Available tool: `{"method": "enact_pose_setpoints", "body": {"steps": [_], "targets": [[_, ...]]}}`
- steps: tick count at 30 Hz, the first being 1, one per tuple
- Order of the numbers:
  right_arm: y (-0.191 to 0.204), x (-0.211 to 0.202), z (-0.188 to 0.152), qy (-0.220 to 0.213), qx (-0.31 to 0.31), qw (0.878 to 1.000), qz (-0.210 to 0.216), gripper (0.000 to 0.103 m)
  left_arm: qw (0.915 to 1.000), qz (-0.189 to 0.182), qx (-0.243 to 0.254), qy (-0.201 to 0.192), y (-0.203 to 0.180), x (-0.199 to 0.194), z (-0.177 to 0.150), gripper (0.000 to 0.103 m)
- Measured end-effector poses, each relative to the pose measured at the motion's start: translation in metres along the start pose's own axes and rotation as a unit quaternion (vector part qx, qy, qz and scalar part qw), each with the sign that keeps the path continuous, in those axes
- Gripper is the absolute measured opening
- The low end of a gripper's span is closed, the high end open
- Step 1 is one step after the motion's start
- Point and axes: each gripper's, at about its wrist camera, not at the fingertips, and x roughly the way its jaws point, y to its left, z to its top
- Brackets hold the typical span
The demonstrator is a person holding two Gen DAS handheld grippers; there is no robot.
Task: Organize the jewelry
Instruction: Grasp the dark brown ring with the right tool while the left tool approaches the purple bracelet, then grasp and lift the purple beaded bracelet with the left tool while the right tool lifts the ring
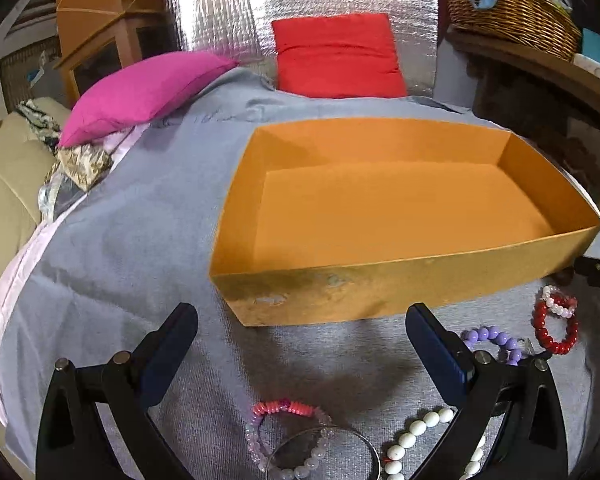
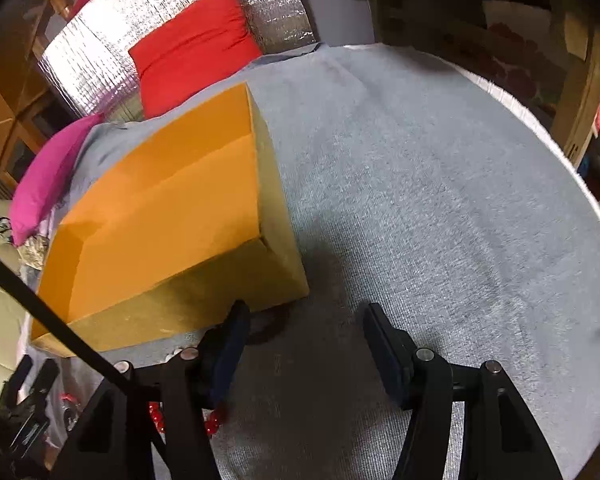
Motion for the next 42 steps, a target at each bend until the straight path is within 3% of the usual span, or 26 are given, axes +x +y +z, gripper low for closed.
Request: {"method": "enact_pose_setpoints", "body": {"steps": [5, 10, 12, 17, 21, 26, 30, 38, 42], "targets": [[0.014, 0.004, -0.005, 0.009, -0.029, 1.0, -0.004, 0.063, 0.9999, -0.005, -0.008, 0.006, 0.004, -0.002, -0.003, 0.103], [0.038, 0.013, -0.007, 0.005, -0.058, 0.997, -0.058, 0.063, 1.0, -0.008, -0.002, 0.003, 0.002, -0.006, -0.003, 0.103], [0.051, 0.016, -0.009, 0.001, -0.077, 0.994, -0.076, 0.054, 0.9999, -0.011, 0.0, 0.001, 0.003, -0.007, -0.003, 0.103], [0.072, 0.019, -0.013, -0.009, -0.12, 0.987, -0.109, 0.008, 0.9999, -0.013, 0.01, -0.001, 0.004, -0.012, -0.007, 0.103], [0.051, 0.011, -0.012, -0.003, -0.094, 0.992, -0.083, 0.007, 0.9999, -0.007, 0.012, -0.008, 0.013, -0.018, -0.01, 0.103], [0.012, -0.009, -0.017, -0.001, -0.043, 0.996, -0.082, 0.006, 1.0, -0.001, 0.004, -0.008, 0.028, -0.022, -0.014, 0.103], [-0.014, -0.034, -0.025, -0.02, -0.005, 0.998, -0.058, 0.006, 0.9999, -0.006, 0.008, -0.01, 0.028, -0.026, -0.017, 0.103], [0.006, -0.051, -0.033, -0.033, -0.026, 0.999, 0.029, 0.006, 0.9979, -0.048, 0.038, -0.018, 0.009, -0.034, -0.019, 0.103], [0.019, -0.053, -0.037, -0.038, -0.028, 0.998, 0.036, 0.006, 0.9925, -0.103, 0.065, -0.011, -0.007, -0.037, -0.021, 0.103]]}}
